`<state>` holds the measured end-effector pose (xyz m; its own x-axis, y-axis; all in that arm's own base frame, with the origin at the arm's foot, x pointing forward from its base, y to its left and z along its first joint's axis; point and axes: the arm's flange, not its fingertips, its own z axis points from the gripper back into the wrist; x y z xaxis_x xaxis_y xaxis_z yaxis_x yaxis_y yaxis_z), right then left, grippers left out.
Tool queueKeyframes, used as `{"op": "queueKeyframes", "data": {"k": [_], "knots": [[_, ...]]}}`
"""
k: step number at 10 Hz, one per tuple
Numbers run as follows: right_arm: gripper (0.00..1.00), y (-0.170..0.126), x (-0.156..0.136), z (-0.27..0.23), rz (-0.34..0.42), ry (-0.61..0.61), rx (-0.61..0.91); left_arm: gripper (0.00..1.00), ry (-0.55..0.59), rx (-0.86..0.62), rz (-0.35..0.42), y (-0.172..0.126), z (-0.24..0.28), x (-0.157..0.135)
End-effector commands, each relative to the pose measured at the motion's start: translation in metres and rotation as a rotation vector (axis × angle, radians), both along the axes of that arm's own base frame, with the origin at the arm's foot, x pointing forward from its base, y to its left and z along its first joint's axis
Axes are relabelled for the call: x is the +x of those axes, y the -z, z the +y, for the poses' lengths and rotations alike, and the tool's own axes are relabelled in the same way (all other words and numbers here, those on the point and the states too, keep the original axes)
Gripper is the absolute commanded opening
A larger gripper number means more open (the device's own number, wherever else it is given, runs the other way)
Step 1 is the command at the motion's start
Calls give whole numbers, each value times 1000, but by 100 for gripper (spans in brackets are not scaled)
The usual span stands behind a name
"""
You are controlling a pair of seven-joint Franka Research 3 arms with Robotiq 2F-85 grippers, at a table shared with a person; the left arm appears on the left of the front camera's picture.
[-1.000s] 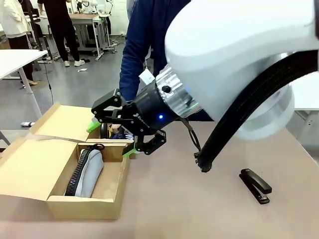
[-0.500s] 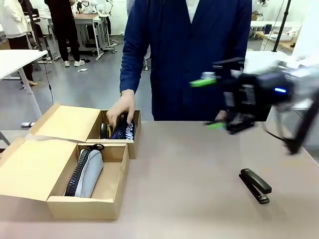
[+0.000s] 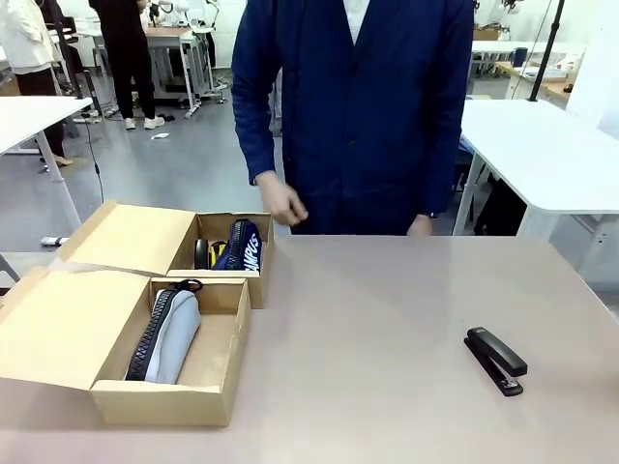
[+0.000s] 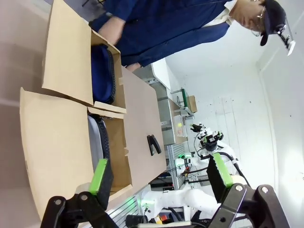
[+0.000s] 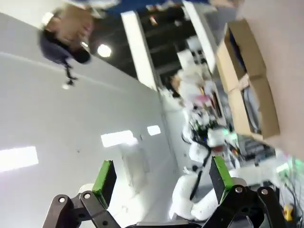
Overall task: Place items inside the box.
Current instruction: Pick up a Pencil pouch or Stapler and place it inside the Mailer Box closest to the robot.
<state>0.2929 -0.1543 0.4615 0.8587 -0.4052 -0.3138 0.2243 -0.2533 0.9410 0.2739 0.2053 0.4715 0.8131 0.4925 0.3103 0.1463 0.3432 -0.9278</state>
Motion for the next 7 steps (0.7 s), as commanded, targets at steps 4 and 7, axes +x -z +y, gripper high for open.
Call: {"op": "queueKeyframes", "data": {"k": [4, 7], "knots": [[100, 23, -10, -22, -38, 40, 24, 100, 1, -8, -32, 0, -1, 0], [100, 23, -10, -22, -38, 40, 24, 100, 1, -8, -32, 0, -1, 0]]}}
